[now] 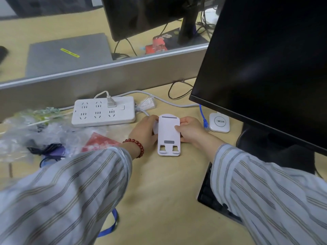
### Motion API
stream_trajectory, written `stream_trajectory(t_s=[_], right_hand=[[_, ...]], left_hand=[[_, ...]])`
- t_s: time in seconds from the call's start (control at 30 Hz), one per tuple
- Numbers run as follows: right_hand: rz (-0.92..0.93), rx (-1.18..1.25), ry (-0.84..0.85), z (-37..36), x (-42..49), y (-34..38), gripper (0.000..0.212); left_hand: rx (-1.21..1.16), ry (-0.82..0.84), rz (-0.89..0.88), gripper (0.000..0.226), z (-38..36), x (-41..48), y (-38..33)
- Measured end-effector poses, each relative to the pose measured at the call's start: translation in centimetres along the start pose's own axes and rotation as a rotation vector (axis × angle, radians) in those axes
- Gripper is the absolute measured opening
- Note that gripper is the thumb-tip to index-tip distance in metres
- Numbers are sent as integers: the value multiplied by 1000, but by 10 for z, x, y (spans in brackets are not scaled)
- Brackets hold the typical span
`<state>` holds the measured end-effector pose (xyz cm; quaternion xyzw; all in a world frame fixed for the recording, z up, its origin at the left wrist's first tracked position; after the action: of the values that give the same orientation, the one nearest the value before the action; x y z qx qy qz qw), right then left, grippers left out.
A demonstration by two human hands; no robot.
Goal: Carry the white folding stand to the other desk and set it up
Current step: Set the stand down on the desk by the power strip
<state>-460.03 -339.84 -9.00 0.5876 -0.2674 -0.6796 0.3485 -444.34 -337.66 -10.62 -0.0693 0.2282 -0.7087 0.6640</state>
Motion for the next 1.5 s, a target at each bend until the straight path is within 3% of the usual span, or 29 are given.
stream_trajectory(t_s=[0.23,0.3,0.47,0.67,1.13,1.23,1.3,1.5], right_hand=[[-37,44,79,4,2,1,26],[-21,7,81,4,5,1,27],[25,-80,147,2,14,8,38],[195,-363,157,-4,19,13,33],[283,-175,182,4,1,16,24],[174,42,125,8,-3,2,24],[90,10,188,8,-3,-6,8],[143,-46,300,8,-9,-6,26]], left_hand=[[98,-120,112,38,-4,-4,-2],[113,-75,164,40,-2,-4,-1],[273,37,73,55,-1,0,6],[418,1,41,55,-3,0,11],[556,61,58,37,18,3,-12],[534,58,66,35,16,1,-11],[538,62,65,36,15,0,-9],[548,72,71,35,17,2,-8]])
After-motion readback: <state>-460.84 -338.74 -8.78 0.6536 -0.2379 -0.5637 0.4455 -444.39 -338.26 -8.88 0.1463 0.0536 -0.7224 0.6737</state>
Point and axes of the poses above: each hand's wrist, its own x-axis towards the middle knuckle, its own z-axis out of the back of the hand, y = z × x, the point moved 2 cm from there along x, towards the middle knuckle, and after that the axes turned 12 degrees about x, right-handed, at the moved point
